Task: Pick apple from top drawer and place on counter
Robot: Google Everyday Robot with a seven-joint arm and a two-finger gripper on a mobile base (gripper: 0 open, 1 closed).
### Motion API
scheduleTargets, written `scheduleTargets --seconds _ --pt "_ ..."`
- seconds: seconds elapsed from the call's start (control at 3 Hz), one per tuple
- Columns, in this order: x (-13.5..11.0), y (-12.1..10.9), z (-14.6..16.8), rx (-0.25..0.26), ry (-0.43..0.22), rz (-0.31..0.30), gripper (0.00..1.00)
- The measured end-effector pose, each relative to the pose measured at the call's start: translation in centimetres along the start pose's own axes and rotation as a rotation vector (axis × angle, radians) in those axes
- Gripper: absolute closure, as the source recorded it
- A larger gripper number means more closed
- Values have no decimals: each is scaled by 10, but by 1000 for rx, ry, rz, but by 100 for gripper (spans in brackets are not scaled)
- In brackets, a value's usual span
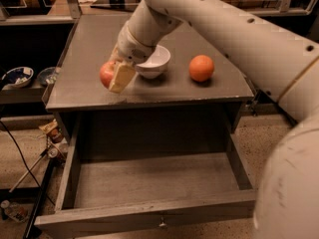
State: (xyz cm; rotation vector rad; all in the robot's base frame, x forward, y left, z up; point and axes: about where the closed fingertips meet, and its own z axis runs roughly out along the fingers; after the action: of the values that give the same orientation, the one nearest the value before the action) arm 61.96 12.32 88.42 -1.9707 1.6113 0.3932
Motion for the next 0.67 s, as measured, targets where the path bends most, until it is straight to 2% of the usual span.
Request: scheduleTargets --seconds 0.33,0.67 --pt "-24 -41 -1 3 -25 -45 100" --pt "-27 -39 2 -13 -19 -43 100"
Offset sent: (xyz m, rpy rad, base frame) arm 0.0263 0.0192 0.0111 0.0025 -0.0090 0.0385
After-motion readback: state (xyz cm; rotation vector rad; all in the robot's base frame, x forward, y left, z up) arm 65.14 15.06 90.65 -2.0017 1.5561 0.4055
